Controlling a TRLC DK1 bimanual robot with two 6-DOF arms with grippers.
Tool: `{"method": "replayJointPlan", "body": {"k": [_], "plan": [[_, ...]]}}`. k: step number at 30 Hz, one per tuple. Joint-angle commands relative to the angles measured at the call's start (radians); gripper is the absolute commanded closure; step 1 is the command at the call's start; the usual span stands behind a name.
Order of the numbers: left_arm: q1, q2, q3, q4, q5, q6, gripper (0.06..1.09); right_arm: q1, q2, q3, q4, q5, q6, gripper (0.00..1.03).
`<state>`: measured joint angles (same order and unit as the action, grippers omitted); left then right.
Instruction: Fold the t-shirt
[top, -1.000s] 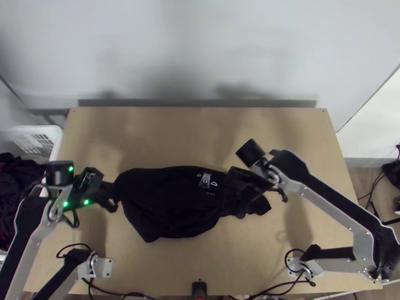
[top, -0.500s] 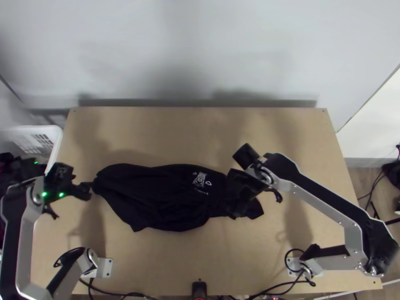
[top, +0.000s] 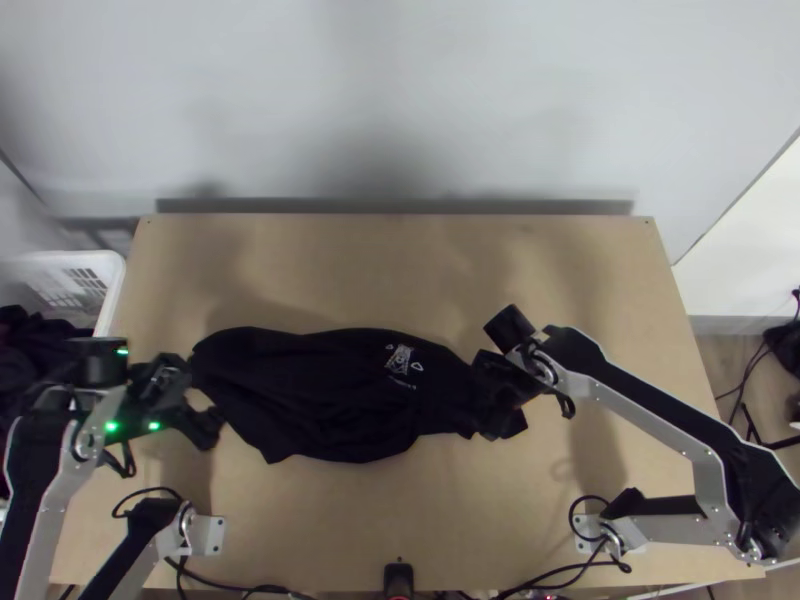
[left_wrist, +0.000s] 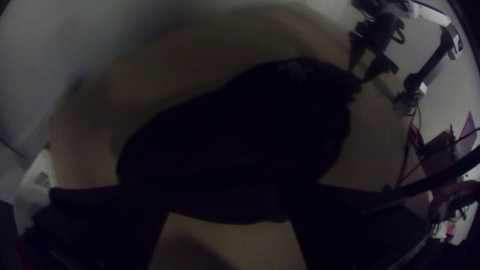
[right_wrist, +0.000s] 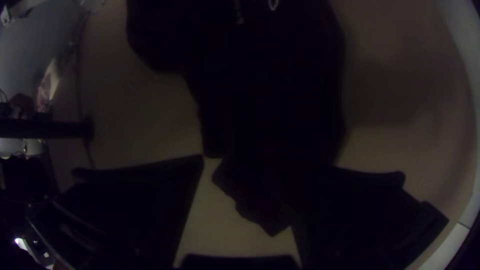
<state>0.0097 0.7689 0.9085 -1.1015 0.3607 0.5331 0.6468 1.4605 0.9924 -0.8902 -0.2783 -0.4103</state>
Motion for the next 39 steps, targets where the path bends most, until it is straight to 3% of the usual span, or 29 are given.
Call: {"method": "replayJointPlan", "body": {"k": [1,4,15,29,35,39], "plan": [[-0.186,0.032,-0.017,0.005,-0.019,-0.088,0.11,-0.016,0.004,-0.02,0.08,0.027,-0.013,0.37],[-0.235,0.053,-0.026,0.023,-0.019,-0.116,0.11,-0.024,0.041,0.002,0.126,0.073,-0.015,0.37],[-0.312,0.098,-0.045,0.055,-0.019,-0.143,0.11,-0.116,0.193,0.176,0.137,0.073,-0.038,0.37],[-0.409,0.116,-0.063,0.069,-0.02,-0.166,0.11,-0.075,0.339,0.278,0.171,0.068,-0.007,0.37],[-0.519,0.138,-0.095,0.106,-0.105,-0.157,0.11,-0.053,0.362,0.29,0.171,0.064,0.002,0.37],[-0.57,0.17,-0.088,0.154,-0.112,-0.174,0.11,-0.044,0.366,0.29,0.172,0.064,0.01,0.37]]}}
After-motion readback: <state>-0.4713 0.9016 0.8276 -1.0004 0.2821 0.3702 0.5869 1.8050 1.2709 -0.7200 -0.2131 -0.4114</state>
